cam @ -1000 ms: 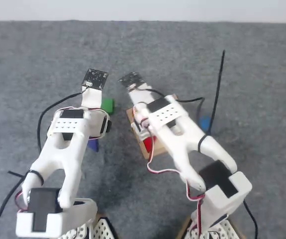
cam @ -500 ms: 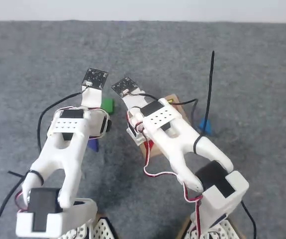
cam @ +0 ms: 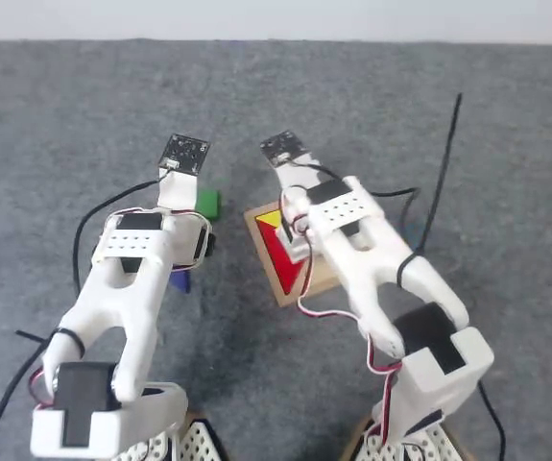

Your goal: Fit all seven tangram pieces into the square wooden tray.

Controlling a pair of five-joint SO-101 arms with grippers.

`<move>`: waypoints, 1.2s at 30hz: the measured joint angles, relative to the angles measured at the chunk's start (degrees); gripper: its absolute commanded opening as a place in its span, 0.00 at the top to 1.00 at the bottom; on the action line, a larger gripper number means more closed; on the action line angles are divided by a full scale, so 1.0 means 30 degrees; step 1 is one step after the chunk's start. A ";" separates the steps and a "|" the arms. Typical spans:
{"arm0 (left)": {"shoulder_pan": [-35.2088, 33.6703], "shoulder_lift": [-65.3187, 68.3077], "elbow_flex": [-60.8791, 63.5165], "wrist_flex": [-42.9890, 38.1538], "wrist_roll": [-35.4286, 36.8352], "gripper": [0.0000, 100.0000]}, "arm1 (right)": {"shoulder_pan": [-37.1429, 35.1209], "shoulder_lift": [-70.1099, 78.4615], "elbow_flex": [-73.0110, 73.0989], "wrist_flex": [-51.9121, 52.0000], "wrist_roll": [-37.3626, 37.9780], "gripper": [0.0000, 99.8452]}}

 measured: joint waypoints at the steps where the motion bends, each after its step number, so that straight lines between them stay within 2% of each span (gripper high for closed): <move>1: 0.0000 0.0000 0.0000 0.0000 0.0000 0.83 | 0.0147 0.0000 0.0000 0.0029 0.0088 0.82; 18: 0.0000 0.0000 0.0000 0.0000 0.0000 0.83 | 0.1143 0.0000 0.0000 0.0029 0.0322 0.82; 36: 0.0000 0.0000 0.0000 0.0000 0.0000 0.83 | 0.0381 -0.0264 -0.0352 -0.0850 0.0850 0.82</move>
